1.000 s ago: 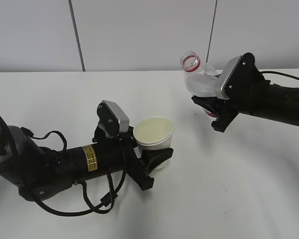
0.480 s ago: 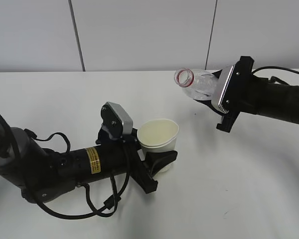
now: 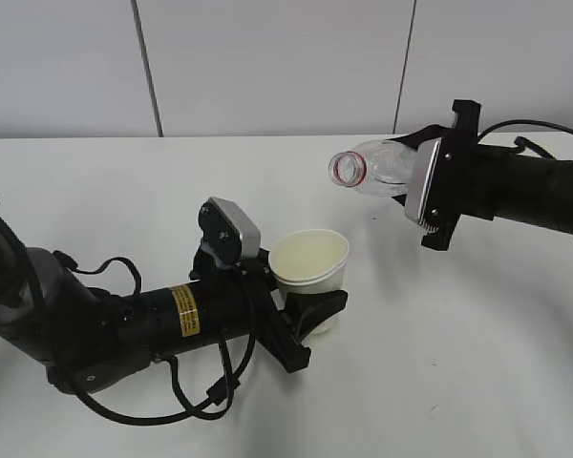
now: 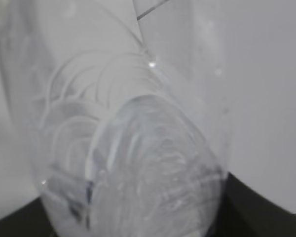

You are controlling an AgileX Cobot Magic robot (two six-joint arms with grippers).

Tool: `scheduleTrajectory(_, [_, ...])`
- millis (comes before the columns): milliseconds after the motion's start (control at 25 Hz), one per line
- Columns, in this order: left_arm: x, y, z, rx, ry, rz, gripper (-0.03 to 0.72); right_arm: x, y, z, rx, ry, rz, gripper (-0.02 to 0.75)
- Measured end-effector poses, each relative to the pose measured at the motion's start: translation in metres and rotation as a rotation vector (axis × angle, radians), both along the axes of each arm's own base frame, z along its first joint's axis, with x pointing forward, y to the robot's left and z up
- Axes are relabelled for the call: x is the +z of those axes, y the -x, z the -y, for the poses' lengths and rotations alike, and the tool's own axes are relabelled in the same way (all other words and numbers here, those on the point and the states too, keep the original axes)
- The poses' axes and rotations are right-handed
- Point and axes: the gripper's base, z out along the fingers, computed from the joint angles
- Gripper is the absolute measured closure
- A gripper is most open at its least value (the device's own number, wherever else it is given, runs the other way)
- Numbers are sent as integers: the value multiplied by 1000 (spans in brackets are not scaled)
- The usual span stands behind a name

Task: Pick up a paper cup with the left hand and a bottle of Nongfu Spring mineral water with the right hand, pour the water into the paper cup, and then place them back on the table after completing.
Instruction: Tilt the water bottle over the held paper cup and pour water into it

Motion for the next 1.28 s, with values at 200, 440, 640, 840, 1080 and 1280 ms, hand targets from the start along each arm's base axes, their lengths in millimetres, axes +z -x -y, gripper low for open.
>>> scheduleTrajectory(200, [0,1,2,4,4,-5,295,0,0,0,23,63,45,351])
scheduleTrajectory(440, [0,5,7,-9,6,-6,295,1,-1,1,26,97,75,351])
scheduleTrajectory(640, [0,5,7,-5,7,-7,295,1,-2,2,22,135,110,351])
scheduleTrajectory(840, [0,5,7,-5,7,-8,295,1,-2,2,33,175,139,352])
scheduleTrajectory(1080, [0,5,7,-5,8,-9,295,2,-3,4,29,229,184,352])
scheduleTrajectory(1280, [0,5,7,-5,8,-9,295,3,-3,-1,37,249,205,352])
